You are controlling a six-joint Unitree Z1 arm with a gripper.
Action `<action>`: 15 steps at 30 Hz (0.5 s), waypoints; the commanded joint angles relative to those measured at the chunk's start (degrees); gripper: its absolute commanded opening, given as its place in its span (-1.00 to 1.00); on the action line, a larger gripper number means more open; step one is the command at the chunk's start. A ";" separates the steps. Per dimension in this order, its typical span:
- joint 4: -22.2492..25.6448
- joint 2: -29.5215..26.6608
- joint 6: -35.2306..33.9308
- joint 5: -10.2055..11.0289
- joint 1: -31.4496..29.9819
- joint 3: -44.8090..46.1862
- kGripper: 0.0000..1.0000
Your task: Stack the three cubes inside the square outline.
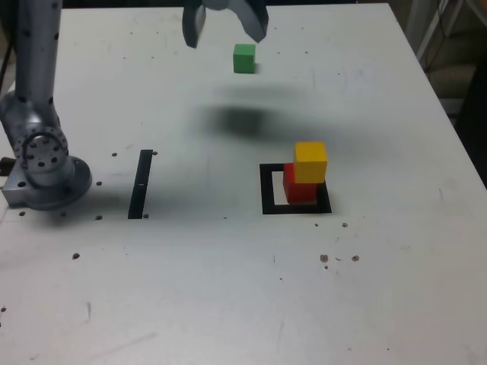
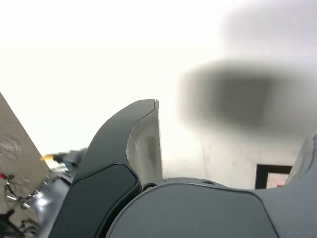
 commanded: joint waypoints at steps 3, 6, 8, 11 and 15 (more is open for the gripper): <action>-0.11 2.39 4.00 0.62 3.38 -3.06 0.99; -0.15 4.56 6.24 0.92 5.27 -6.30 0.99; -0.15 6.21 7.27 1.03 6.32 -8.34 0.99; -0.18 8.72 8.34 1.08 7.78 -10.77 0.99; -0.39 11.92 9.17 1.17 9.33 -13.36 0.99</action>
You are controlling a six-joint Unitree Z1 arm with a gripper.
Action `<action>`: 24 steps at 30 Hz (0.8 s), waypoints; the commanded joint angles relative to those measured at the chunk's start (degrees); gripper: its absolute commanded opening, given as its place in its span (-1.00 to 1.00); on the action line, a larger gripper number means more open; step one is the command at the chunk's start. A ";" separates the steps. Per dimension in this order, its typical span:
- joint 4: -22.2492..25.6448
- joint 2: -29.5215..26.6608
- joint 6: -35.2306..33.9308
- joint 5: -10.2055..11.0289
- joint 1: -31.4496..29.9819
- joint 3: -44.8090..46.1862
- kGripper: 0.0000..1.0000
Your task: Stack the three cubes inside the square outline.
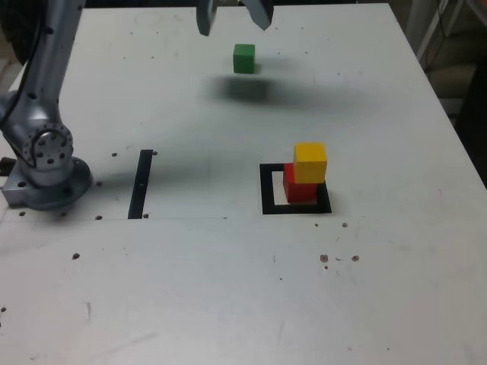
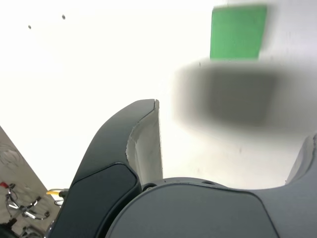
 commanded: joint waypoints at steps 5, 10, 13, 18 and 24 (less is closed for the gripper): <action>-0.08 4.61 1.07 0.11 1.64 -3.47 0.98; -0.10 8.09 1.81 -0.28 2.84 -5.79 0.98; -0.10 9.92 2.23 -0.63 3.57 -6.90 0.97; 0.02 12.57 2.91 -0.89 4.14 -8.45 0.93; 0.67 14.69 3.27 -0.88 4.16 -9.69 0.77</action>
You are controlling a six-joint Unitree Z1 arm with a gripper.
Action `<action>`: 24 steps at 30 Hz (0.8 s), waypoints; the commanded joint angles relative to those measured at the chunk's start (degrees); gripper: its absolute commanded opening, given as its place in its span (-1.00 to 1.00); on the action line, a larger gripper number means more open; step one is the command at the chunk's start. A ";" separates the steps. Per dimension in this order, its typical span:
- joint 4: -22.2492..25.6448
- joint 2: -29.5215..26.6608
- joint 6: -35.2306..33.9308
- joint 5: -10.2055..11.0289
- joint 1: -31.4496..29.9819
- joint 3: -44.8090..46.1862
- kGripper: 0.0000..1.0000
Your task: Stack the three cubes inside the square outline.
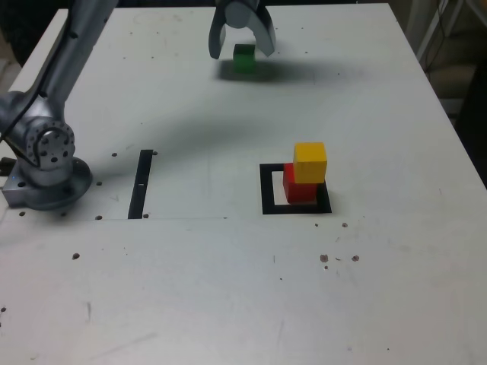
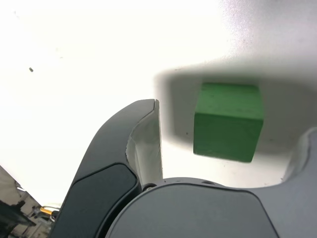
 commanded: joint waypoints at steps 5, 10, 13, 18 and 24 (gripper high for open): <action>1.06 1.96 0.11 0.42 -0.35 -1.67 0.48; 0.77 2.75 0.38 0.78 -0.52 -2.63 -0.12; 0.60 2.88 0.76 0.73 -0.62 -2.82 -0.33; 0.91 3.01 0.89 0.61 -0.70 -2.85 -0.34; 1.07 3.02 0.87 0.58 -0.77 -2.84 -0.34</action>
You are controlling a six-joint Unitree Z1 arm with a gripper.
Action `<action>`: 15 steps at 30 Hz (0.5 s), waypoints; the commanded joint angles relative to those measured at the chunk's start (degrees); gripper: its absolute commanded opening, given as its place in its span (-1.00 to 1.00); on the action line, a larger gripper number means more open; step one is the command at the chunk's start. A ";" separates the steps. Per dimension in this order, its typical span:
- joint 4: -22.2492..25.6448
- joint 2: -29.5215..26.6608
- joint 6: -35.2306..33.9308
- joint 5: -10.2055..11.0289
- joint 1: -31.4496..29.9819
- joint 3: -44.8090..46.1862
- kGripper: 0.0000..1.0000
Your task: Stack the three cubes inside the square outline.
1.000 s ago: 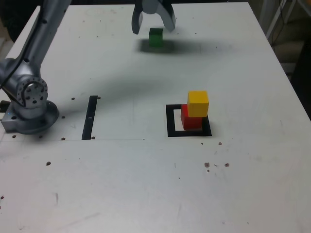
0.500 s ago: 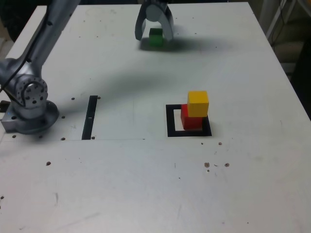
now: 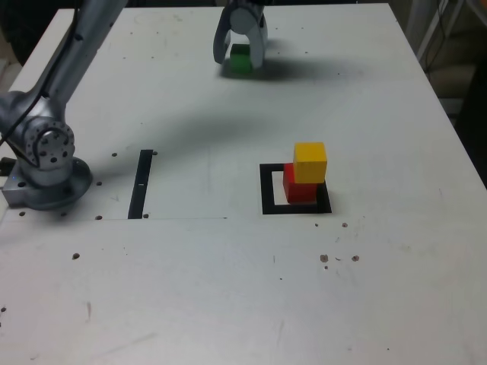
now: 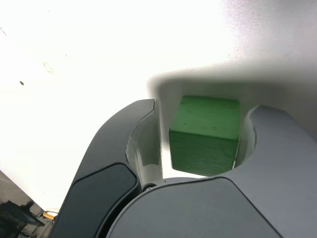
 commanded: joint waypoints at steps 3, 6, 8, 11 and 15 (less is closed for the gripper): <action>0.58 0.37 -0.03 -0.06 -0.11 -0.15 -0.34; 0.61 0.36 -0.10 -0.06 -0.11 -0.15 -0.34; 0.62 0.35 -0.11 -0.06 -0.11 -0.14 -0.34; 0.63 0.31 -0.11 0.01 -0.13 -0.12 -0.34; 0.64 -0.01 -0.23 0.58 -0.74 -0.18 -0.34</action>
